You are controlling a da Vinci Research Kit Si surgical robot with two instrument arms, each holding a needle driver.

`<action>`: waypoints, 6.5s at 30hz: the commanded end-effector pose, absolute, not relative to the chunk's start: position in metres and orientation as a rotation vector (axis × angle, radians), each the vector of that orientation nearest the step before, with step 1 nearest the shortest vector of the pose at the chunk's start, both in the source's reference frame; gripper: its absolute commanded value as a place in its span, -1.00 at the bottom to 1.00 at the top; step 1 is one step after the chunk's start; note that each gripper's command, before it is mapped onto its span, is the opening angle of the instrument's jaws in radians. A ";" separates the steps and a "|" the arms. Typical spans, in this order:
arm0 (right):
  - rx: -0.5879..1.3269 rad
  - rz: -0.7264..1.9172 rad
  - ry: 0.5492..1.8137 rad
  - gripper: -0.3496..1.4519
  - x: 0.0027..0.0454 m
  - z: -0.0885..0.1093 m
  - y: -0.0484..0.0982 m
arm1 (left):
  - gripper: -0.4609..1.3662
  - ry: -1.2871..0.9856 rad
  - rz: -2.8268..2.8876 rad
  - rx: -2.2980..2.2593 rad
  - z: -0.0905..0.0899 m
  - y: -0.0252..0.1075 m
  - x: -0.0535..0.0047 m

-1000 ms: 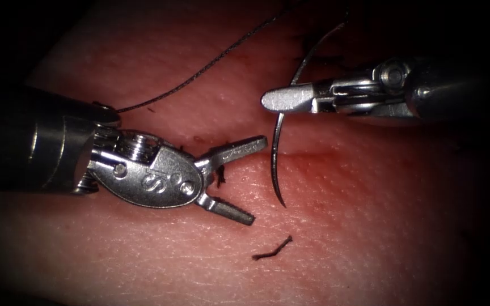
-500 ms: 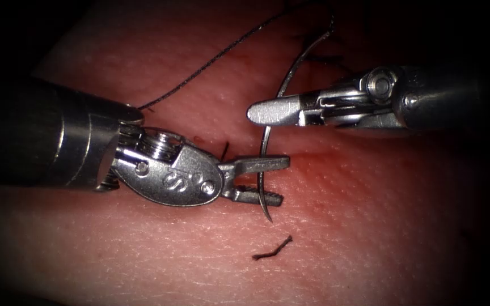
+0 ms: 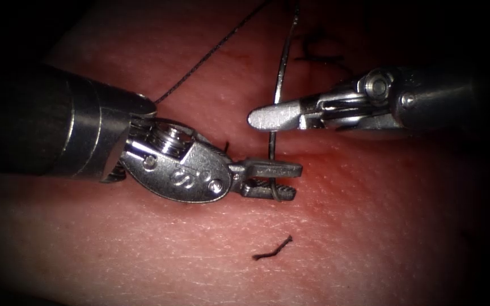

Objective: Wound Closure
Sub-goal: Pass needle back to left grasper to readjust, then pass needle to the right jaws, then insert needle into the skin above wound

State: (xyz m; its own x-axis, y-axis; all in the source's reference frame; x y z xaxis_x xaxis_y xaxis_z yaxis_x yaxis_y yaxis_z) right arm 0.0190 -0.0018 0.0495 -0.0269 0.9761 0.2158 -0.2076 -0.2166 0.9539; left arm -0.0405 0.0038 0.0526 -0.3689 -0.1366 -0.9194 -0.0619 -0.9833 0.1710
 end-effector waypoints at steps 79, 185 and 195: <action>1.202 1.571 1.133 -1.00 0.0209 0.051 -0.001 | -0.88 -0.503 -2.456 1.821 0.050 0.003 -0.0398; -0.119 0.151 1.583 -1.00 0.0173 0.054 0.003 | -0.88 0.102 -3.200 1.241 0.070 -0.003 -0.0393; -0.274 -0.006 1.623 -1.00 0.0183 0.056 0.001 | -0.88 0.122 -3.198 1.255 0.068 -0.004 -0.0398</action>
State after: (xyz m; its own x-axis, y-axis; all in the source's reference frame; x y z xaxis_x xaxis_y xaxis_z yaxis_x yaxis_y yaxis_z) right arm 0.0181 0.0009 0.0563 -0.0446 -0.1912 -0.9805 -0.1693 0.9688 -0.1812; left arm -0.0398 -0.0040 0.0684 -0.6961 0.2964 -0.6539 -0.2529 -0.9537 -0.1630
